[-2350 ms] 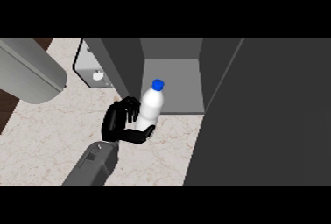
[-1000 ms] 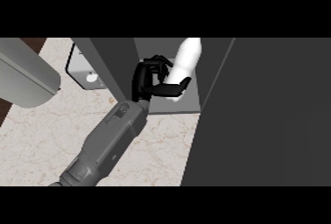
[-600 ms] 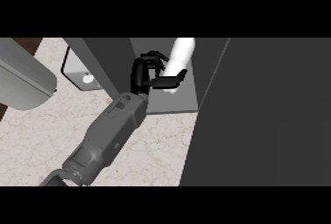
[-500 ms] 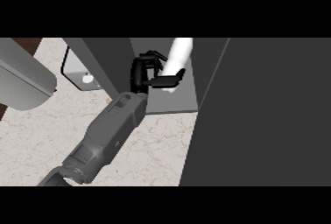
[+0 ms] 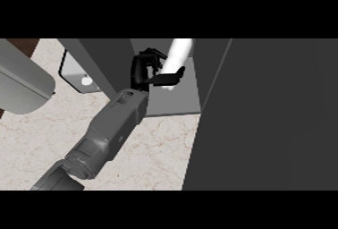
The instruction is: Pick up the bottled water, place it into the cabinet and close the cabinet
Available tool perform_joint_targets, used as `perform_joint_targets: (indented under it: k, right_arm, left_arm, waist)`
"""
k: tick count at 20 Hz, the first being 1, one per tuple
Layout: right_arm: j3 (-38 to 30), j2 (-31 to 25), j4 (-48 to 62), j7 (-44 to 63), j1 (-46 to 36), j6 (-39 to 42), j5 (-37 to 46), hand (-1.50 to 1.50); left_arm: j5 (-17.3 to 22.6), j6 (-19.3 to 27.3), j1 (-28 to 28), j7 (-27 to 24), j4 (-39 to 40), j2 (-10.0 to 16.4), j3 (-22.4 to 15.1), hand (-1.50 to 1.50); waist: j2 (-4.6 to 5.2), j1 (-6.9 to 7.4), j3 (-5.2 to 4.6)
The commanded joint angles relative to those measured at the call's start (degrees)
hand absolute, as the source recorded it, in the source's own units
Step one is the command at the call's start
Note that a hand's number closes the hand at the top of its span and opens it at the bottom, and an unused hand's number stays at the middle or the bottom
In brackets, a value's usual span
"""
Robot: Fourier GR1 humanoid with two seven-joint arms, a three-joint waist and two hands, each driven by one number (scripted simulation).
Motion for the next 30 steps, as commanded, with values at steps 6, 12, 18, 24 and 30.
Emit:
perform_joint_targets:
  k: [6, 12, 18, 24, 30]
  right_arm:
    - [-1.6, 0.1, -2.2, 0.6, -0.3, 0.9, -1.8, -1.50]
    - [0.0, 0.1, -4.2, 1.4, -0.3, 1.3, -1.5, -1.50]
    - [-0.7, 0.0, -4.5, 1.3, -0.6, 1.7, -1.9, -1.50]
    - [-1.6, 0.1, -3.6, 0.8, 0.9, 1.3, -1.3, -1.50]
    - [-1.4, -0.3, -2.4, -1.0, 2.0, 1.7, -0.8, -1.50]
  left_arm:
    - [-0.8, -0.8, -3.9, -1.5, 6.5, 0.2, 1.2, -1.50]
    - [0.6, -2.6, -2.8, -4.5, 6.2, 0.0, 3.2, -1.50]
    - [-0.7, -4.2, -5.2, -4.6, 8.0, 0.0, 3.0, -1.50]
    - [-0.4, -11.7, -6.0, -5.1, 6.6, 1.3, 4.1, -1.50]
    - [0.9, -23.3, -6.7, -5.9, 2.7, 0.0, 5.1, -1.50]
  waist:
    - [0.65, -0.90, -0.02]
    - [0.66, -1.25, -0.10]
    - [0.57, -0.87, -0.07]
    - [0.27, -0.17, -0.07]
    - [-0.11, 0.36, -0.03]
